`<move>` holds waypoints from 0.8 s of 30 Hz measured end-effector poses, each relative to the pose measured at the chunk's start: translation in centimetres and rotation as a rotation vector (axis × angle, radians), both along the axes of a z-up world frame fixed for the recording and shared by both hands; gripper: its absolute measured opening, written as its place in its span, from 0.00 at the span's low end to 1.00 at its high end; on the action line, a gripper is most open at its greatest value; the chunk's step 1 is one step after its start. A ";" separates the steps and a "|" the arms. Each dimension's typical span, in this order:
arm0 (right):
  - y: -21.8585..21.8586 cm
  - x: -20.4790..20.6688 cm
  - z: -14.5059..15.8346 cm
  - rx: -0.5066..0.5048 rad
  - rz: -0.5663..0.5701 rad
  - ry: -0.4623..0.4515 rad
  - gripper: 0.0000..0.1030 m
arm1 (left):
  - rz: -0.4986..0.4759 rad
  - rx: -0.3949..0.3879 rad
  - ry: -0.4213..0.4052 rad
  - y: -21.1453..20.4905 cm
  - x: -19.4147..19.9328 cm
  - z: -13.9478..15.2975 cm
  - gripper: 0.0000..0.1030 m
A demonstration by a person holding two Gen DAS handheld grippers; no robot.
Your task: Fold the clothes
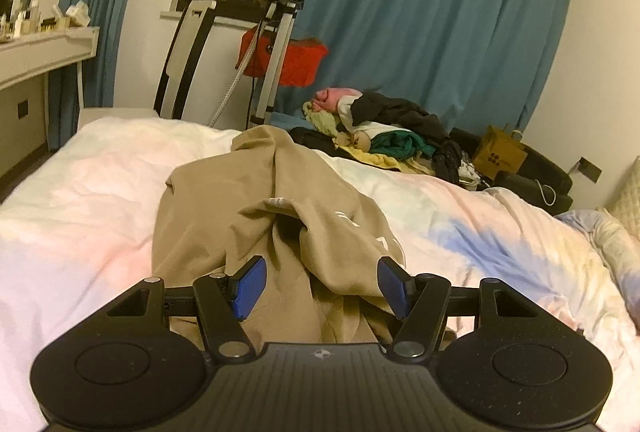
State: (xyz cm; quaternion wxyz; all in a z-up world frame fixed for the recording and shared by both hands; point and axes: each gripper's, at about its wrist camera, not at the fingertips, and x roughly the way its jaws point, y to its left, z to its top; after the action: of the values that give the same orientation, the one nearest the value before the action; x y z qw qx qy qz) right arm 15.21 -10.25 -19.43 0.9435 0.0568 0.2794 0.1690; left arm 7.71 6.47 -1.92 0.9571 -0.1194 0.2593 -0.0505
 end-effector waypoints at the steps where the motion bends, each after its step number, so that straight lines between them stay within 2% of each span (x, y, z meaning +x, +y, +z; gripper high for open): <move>1: 0.1 0.0 0.0 -0.005 0.000 0.001 0.96 | 0.000 0.003 -0.001 0.1 -0.2 0.0 0.62; 24: -0.4 0.2 -0.2 0.039 0.011 0.010 0.98 | -0.030 0.015 0.026 0.3 0.0 -1.2 0.61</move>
State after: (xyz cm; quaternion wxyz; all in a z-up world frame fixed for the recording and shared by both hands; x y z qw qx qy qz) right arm 15.39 -10.70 -19.66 0.9398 0.0743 0.2812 0.1794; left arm 7.73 6.78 -3.17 0.9536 -0.1089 0.2739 -0.0614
